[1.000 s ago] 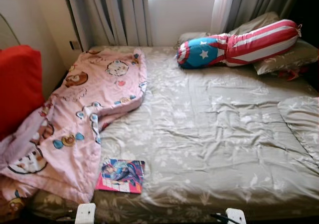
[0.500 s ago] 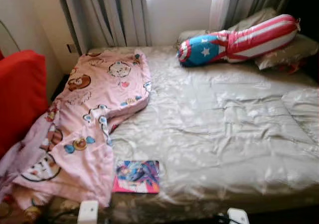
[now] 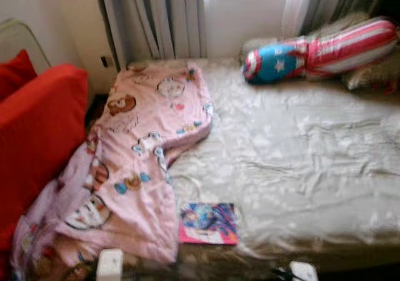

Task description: Clean up the room

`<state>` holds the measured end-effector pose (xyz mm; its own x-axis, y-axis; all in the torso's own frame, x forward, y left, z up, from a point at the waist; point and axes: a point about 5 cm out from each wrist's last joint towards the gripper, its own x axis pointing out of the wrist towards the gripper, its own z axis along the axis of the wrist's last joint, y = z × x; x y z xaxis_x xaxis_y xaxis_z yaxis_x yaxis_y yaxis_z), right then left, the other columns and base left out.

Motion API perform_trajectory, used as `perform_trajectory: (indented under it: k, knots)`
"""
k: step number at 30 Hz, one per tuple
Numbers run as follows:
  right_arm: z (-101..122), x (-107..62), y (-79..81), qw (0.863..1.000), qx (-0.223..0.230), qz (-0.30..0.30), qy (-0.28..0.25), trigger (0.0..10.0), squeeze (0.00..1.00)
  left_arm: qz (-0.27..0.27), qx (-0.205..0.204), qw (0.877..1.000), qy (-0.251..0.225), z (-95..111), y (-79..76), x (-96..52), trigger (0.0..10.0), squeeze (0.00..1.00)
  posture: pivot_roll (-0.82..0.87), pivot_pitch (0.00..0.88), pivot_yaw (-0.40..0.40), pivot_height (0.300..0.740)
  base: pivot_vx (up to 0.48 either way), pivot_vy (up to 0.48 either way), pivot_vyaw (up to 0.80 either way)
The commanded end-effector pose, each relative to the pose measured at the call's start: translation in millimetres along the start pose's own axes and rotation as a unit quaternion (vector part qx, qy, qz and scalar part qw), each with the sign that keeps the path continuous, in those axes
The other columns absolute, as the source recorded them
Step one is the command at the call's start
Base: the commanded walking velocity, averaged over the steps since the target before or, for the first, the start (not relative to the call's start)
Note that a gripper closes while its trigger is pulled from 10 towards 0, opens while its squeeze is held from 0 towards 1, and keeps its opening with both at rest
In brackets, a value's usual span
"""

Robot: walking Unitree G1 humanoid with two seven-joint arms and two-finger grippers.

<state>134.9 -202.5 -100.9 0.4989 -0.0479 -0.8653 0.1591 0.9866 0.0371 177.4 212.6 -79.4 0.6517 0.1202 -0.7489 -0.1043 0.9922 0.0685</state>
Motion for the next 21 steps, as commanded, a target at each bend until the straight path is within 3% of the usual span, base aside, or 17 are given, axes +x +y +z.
perform_trajectory:
  k: [1, 6, 16, 21]
  knots:
    - [5, 1.9, 10.3, 1.000, -0.001, 0.012, -0.009, 10.0, 0.00, 0.013, 0.001, 1.000, 0.005, -1, 9.6, -0.8, 10.0, 0.00, 0.03, 0.000, -0.002, 0.740, 0.000, 0.480, 0.00]
    - [6, 2.8, 17.0, 1.000, -0.002, 0.016, -0.010, 10.0, 0.00, 0.013, 0.000, 1.000, 0.005, -1, 9.4, -0.9, 10.0, 0.00, 0.03, 0.000, -0.001, 0.740, 0.000, 0.474, 0.00]
    - [6, 3.7, 24.9, 1.000, -0.006, 0.020, -0.010, 10.0, 0.00, 0.008, 0.019, 1.000, 0.003, -1, 7.9, -0.8, 10.0, 0.00, 0.03, 0.000, -0.003, 0.740, 0.000, 0.000, 0.00]
    - [4, 2.4, 16.5, 1.000, -0.007, 0.017, -0.009, 10.0, 0.00, 0.009, 0.021, 1.000, 0.003, -1, 7.8, -0.9, 10.0, 0.00, 0.03, 0.000, -0.003, 0.740, 0.000, -0.456, 0.00]
